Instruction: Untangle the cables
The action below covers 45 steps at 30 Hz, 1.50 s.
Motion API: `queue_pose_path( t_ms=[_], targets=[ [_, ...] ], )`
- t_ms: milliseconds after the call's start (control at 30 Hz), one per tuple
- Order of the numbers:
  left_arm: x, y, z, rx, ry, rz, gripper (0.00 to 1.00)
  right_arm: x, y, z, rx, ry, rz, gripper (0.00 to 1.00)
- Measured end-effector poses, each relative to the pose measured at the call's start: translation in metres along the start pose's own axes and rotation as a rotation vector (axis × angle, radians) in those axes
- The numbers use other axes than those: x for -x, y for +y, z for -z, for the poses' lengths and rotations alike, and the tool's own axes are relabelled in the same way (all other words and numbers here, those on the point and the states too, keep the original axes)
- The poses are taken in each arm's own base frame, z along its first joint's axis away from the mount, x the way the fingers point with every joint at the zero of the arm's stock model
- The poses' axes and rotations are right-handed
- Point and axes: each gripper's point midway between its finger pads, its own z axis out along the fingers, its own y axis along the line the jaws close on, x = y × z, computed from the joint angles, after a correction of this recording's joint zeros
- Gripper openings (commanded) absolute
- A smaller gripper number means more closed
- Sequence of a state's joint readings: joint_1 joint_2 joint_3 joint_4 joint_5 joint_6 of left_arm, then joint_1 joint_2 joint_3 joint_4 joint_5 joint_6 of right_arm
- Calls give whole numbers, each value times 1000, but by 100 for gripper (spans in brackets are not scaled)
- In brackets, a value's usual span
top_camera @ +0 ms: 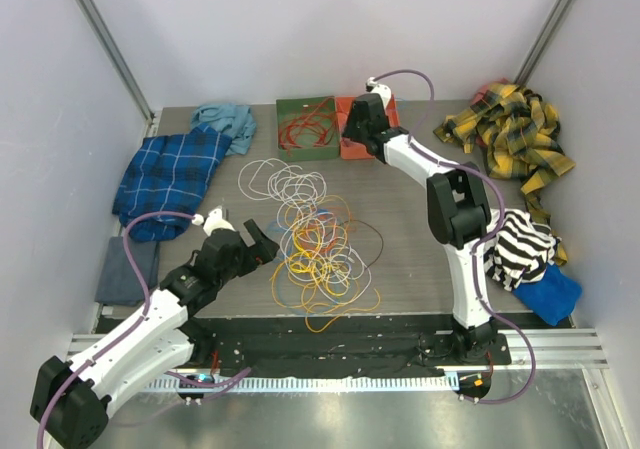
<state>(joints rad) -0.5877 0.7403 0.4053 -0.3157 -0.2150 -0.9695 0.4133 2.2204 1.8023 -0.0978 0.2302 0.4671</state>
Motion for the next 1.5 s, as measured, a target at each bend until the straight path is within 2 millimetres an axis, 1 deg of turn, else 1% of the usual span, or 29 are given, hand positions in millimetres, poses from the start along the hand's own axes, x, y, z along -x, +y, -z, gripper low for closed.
queue_pose_path(
  t_ms=[167,333,500,600,767,1033,1167,1267,1300,1333,1400,1467,1500],
  targets=[
    [1,-1,0,-5,-3,1,100,4,-18,-5,-17,-2,-30,48],
    [1,-2,-1,-6,-3,1,100,12,-26,-9,-11,-11,-68,54],
    [2,-3,0,-10,-7,2,100,13,-19,-18,16,-10,-93,54],
    [3,-3,0,-14,-11,2,100,13,-16,-26,28,-10,-99,52],
    [2,-2,-1,-7,-6,-2,100,6,-18,-32,22,5,-98,49],
    [-2,1,-8,12,10,-11,100,1,-17,-34,31,19,-97,51],
    [-3,1,-8,13,10,-11,100,-7,-14,-49,44,40,-97,54],
    [-2,0,-8,11,8,-11,100,-19,-17,-58,44,67,-99,55],
    [-2,0,-8,9,7,-10,100,-24,-19,-61,41,80,-101,54],
    [-2,-1,-8,8,6,-10,100,-25,-19,-63,43,80,-102,51],
    [-1,-1,-9,7,5,-10,100,-23,-16,-63,52,82,-108,42],
    [-2,-1,-10,9,7,-10,100,-23,-16,-63,53,84,-116,26],
    [-2,-1,-10,11,9,-11,100,-24,-16,-63,54,86,-118,21]
  ],
)
